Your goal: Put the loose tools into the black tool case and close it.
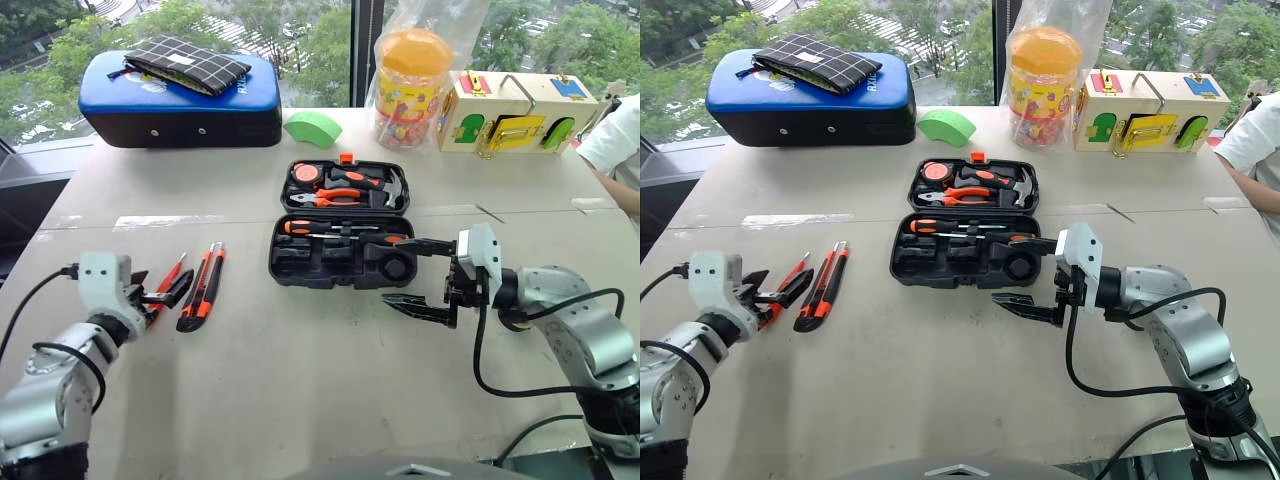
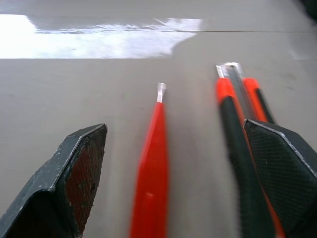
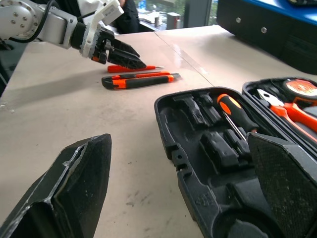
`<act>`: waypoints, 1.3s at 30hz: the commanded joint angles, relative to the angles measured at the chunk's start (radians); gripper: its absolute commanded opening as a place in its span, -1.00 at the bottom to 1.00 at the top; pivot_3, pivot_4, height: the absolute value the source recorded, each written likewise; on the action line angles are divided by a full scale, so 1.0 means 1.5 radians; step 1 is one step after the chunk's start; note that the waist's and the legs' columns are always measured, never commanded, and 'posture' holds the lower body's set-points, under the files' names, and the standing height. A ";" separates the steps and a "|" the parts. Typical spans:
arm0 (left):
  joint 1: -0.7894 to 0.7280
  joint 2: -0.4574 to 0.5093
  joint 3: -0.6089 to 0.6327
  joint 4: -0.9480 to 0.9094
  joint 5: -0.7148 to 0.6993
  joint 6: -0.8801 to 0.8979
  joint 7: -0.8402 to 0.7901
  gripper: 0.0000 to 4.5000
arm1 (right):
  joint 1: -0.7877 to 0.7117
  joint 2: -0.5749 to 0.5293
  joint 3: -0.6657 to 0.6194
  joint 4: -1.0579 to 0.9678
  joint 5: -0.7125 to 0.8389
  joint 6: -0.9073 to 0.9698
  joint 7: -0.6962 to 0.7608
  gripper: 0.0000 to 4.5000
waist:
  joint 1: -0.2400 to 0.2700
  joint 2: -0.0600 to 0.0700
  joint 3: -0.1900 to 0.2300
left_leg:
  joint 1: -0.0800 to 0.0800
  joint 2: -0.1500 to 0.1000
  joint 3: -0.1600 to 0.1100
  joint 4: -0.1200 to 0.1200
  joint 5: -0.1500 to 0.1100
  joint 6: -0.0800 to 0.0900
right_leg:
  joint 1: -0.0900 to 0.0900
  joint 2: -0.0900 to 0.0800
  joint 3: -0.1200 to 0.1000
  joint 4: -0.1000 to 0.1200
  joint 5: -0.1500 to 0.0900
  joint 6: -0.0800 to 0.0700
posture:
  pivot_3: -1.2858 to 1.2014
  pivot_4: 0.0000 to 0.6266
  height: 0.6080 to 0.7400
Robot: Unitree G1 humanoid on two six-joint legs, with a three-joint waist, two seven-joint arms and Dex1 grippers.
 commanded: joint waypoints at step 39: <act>-0.695 -0.053 -0.568 0.607 0.349 -0.483 -0.600 -0.86 | 0.292 -0.104 -0.227 -0.226 0.053 -0.062 -0.111 1.00 | 0.010 -0.005 0.001 | -0.001 0.000 0.000 0.004 0.001 0.005 | 0.001 0.000 -0.005 0.000 0.002 0.003 | 0.03 -0.52 1.00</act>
